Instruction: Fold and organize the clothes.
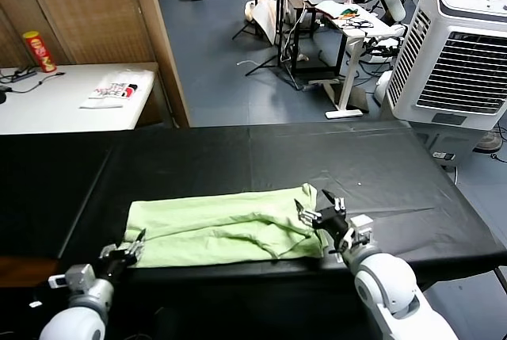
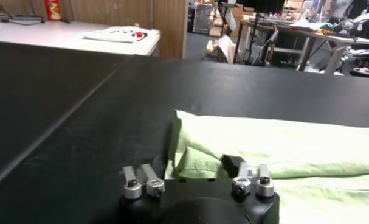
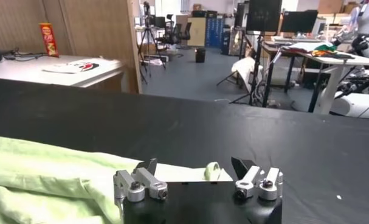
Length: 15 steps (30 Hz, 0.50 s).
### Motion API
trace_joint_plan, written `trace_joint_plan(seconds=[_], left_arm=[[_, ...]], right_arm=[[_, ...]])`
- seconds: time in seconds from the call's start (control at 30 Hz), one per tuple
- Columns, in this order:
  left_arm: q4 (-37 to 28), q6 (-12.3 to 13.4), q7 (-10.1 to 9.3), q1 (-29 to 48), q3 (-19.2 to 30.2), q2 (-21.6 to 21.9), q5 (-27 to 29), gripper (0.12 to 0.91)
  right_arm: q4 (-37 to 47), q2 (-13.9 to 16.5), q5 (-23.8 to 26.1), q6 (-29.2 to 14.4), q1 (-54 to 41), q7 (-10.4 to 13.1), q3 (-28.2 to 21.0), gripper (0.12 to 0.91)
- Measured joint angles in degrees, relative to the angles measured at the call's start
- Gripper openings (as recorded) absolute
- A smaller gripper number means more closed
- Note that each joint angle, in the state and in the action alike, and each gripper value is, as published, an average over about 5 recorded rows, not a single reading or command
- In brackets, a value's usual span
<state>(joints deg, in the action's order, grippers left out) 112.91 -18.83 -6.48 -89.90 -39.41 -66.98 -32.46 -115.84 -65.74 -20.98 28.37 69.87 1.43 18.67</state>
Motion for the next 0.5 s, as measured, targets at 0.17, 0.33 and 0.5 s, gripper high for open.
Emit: trace_joint_plan(seconds=[0.17, 0.33, 0.5], left_arm=[[-0.59, -0.46, -0.29, 0.78, -0.25, 0.26, -1.23, 0.167], [-1.8, 2.02, 0.44, 1.25, -1.51, 1.78, 4.8, 0.165], [-3.98, 4.66, 0.96, 0.3, -4.25, 5.3, 10.86, 0.164]], right_arm=[[-0.09, -0.57, 0.22, -0.04, -0.05, -0.02, -0.02, 0.798], [-0.52, -0.93, 0.81, -0.02, 0.4, 0.05, 0.16, 0.798], [-1.21, -1.52, 1.59, 0.04, 1.2, 0.16, 0.45, 0.798]])
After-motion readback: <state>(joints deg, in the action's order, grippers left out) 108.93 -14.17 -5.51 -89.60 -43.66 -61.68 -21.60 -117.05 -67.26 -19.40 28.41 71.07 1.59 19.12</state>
